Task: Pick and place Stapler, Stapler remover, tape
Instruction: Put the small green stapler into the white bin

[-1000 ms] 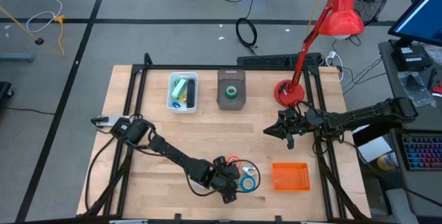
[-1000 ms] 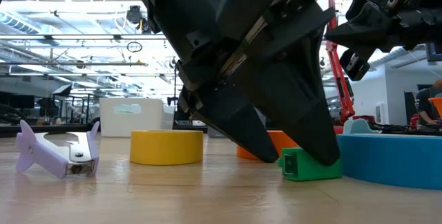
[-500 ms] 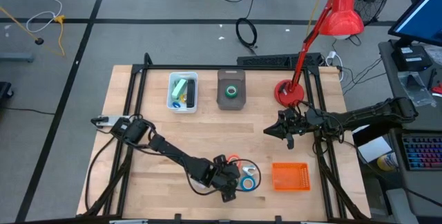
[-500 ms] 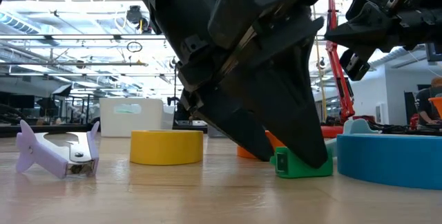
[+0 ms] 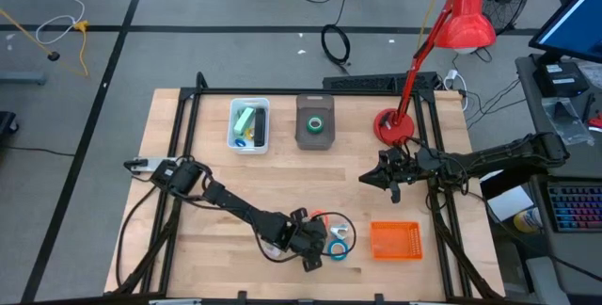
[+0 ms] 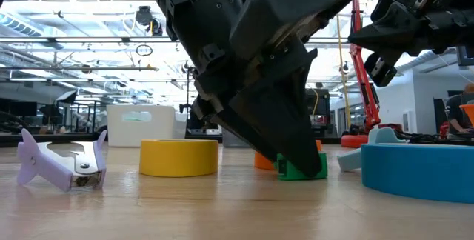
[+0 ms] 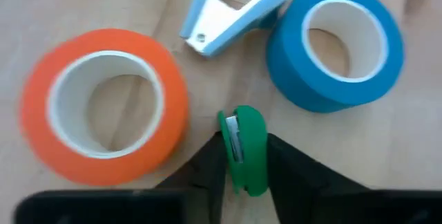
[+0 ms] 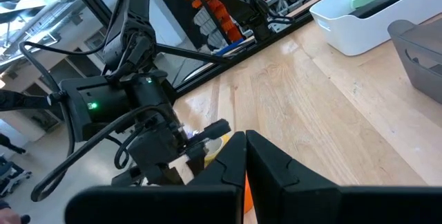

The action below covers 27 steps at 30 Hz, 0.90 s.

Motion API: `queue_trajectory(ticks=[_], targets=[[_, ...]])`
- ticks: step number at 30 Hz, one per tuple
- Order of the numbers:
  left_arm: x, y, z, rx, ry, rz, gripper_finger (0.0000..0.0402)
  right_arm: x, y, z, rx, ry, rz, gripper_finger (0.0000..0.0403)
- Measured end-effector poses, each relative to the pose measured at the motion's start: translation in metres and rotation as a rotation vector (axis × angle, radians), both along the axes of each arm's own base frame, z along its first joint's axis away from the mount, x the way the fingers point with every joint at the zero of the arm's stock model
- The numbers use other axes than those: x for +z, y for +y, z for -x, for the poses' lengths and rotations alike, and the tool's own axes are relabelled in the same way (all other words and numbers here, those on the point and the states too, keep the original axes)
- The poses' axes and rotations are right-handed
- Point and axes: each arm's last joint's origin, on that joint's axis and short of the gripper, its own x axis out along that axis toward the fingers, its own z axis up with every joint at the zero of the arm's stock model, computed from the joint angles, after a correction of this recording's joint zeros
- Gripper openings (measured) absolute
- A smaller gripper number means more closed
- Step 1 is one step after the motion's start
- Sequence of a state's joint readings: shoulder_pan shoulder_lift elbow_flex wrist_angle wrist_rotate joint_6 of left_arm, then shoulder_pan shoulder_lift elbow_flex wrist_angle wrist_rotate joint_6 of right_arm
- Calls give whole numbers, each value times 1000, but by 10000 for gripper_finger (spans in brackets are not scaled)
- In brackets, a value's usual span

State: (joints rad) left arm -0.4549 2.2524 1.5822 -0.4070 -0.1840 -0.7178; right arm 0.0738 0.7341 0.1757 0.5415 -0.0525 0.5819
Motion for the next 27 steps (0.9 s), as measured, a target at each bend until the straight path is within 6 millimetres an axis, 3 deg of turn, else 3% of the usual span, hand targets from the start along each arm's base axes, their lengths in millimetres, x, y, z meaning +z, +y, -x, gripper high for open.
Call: queue_trajectory(ticks=[4,11,14,17,21,27], targets=[[1,-3,-1,-28,10,66,51,0,0,0,0,0,0,4],[7,-5,0,-44,23,135,51,0,0,0,0,0,0,4],[23,-5,2,-67,51,173,51,0,0,0,0,1,-3,4],[53,-3,7,-73,58,196,51,0,0,0,-1,2,-8,4],[119,10,24,-8,25,148,51,0,0,0,-1,-3,-9,4],[200,52,86,224,-20,-148,51,1,0,0,0,-10,-9,4]])
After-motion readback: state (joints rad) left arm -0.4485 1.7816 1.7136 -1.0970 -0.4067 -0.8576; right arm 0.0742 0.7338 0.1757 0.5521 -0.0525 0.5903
